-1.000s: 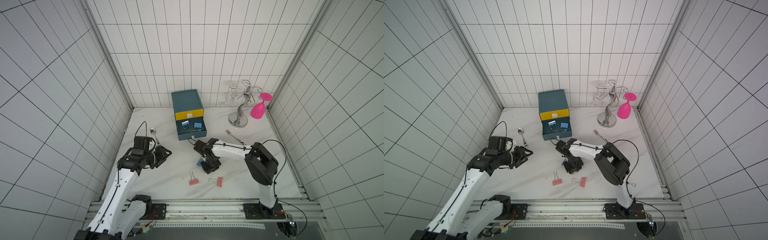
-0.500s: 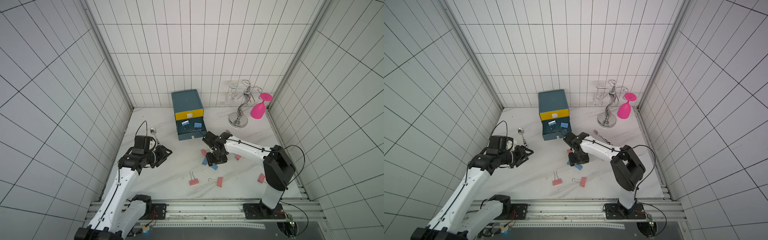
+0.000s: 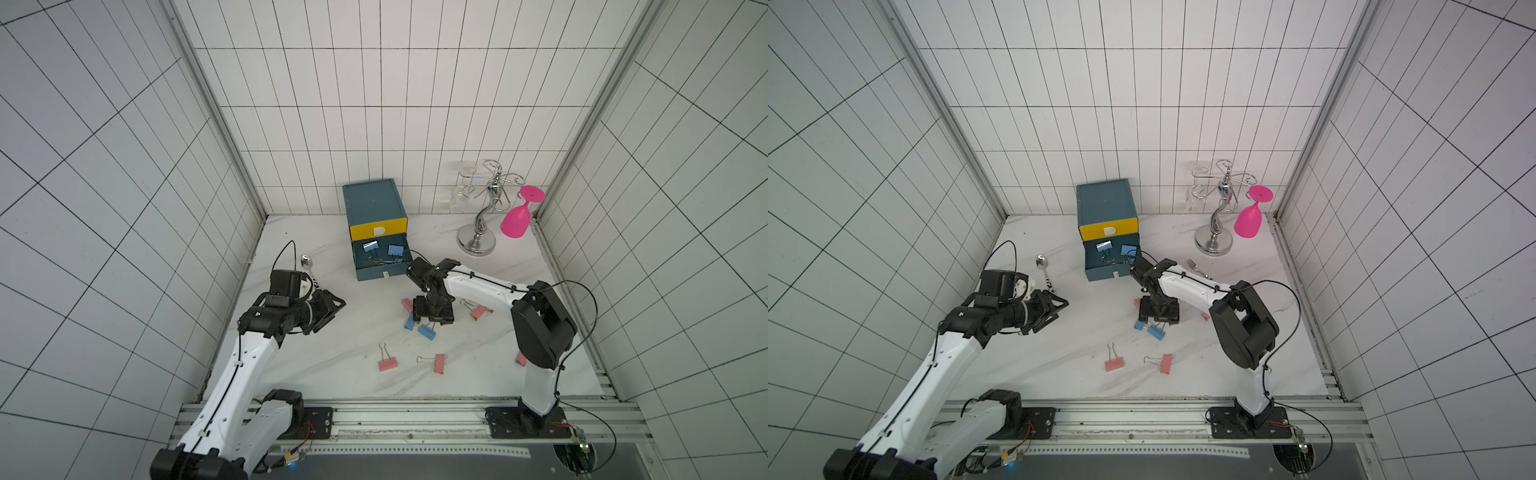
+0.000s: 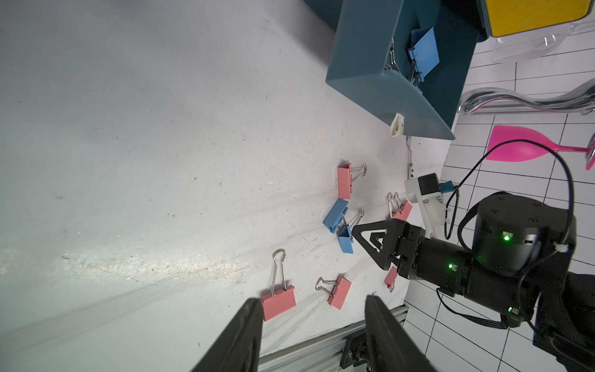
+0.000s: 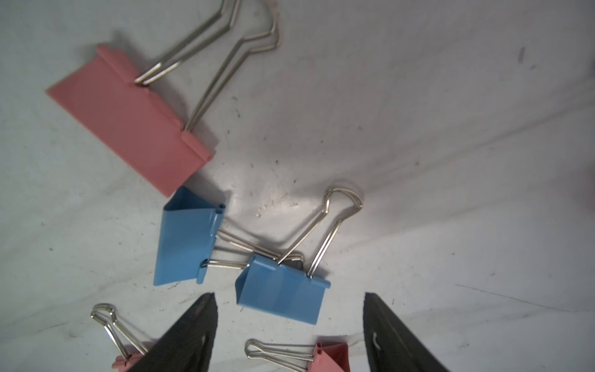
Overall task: Put the binder clips in the drawer according to color
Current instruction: Move the binder clip to the center of the board.
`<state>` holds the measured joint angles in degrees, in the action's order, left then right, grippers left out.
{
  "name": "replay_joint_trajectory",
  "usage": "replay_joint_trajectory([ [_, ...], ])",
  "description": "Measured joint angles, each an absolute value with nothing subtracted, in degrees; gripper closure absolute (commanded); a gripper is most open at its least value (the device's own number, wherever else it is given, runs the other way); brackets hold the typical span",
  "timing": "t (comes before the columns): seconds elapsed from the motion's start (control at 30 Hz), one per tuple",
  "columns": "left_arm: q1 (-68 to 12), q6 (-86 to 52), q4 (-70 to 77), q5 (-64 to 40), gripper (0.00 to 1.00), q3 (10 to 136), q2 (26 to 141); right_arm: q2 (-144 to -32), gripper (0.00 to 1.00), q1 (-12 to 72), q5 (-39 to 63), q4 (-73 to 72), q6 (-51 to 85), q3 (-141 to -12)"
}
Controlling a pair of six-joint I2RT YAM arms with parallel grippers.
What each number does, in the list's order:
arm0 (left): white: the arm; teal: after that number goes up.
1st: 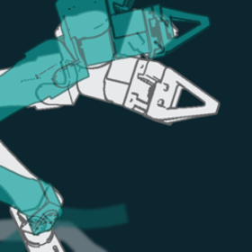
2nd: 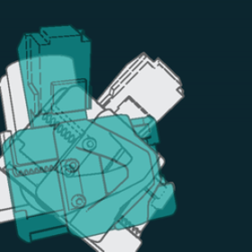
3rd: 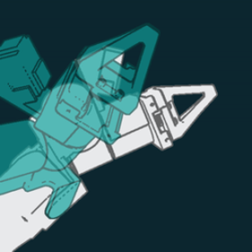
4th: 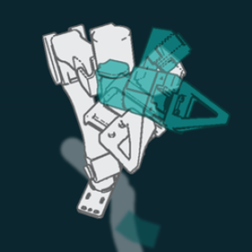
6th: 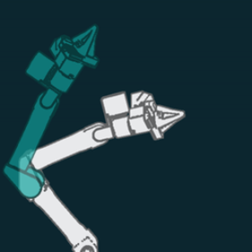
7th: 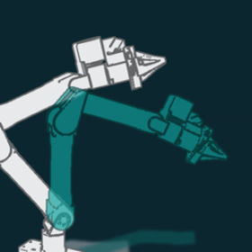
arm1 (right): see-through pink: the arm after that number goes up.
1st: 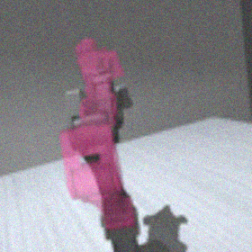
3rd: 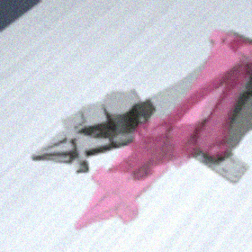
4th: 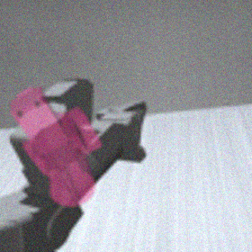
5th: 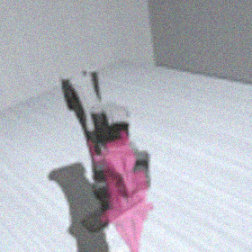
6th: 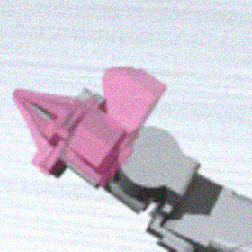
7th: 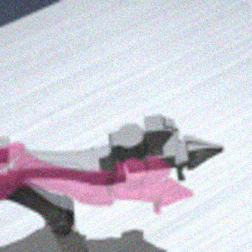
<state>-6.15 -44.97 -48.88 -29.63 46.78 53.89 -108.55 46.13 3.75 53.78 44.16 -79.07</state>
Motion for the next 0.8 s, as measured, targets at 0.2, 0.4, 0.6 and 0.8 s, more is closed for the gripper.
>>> replay_joint_trajectory([
  [0.2,-6.15,-44.58,-48.88,-29.65,0.45,46.78,54.94,-108.68,0.49,41.91,2.44,53.19,44.45,-79.07],
  [0.4,-6.15,-44.36,-48.88,-29.65,0.45,46.78,55.55,-108.86,0.51,40.95,2.24,52.47,43.53,-76.95],
  [0.6,-6.13,-44.34,-48.84,-29.67,0.45,46.78,55.79,-108.97,0.53,41.04,2.63,52.03,42.89,-74.46],
  [0.8,-6.13,-44.34,-48.84,-29.69,0.45,46.78,56.03,-109.30,0.53,41.65,2.74,51.42,42.30,-74.32],
])
